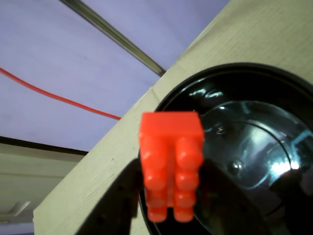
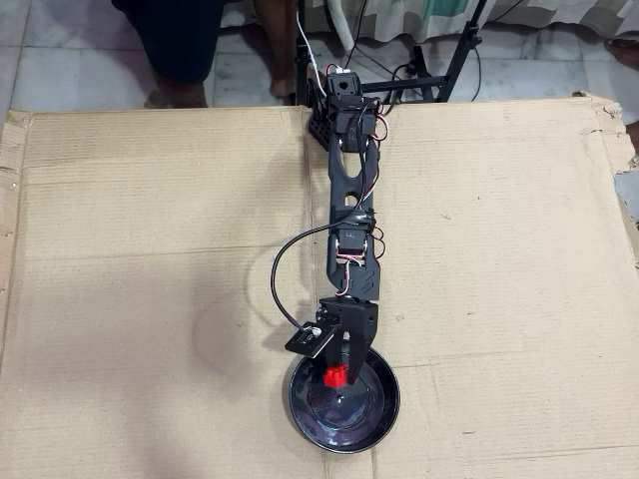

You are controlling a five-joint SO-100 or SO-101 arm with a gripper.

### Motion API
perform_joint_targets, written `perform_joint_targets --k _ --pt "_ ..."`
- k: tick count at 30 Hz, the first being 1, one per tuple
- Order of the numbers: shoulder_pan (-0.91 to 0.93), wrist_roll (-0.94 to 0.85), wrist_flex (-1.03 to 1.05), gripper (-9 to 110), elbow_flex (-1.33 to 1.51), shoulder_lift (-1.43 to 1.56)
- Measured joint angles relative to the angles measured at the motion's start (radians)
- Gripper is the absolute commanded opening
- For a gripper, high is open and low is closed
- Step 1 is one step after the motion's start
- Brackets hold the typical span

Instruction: Grasp a lego block and put it in the bin.

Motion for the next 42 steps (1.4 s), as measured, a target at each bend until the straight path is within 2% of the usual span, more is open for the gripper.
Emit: perform_joint_targets --k 8,19,31,34,42 --pt "0.0 -0.158 0.0 19 0.0 0.0" --pt "-0.002 -0.367 0.0 19 0.0 0.0" --pt "-0.044 -0.807 0.005 19 -0.071 0.005" --pt "-0.048 -0.927 0.075 19 -0.071 0.032" --pt "-0.067 -1.111 0.334 19 0.009 0.232"
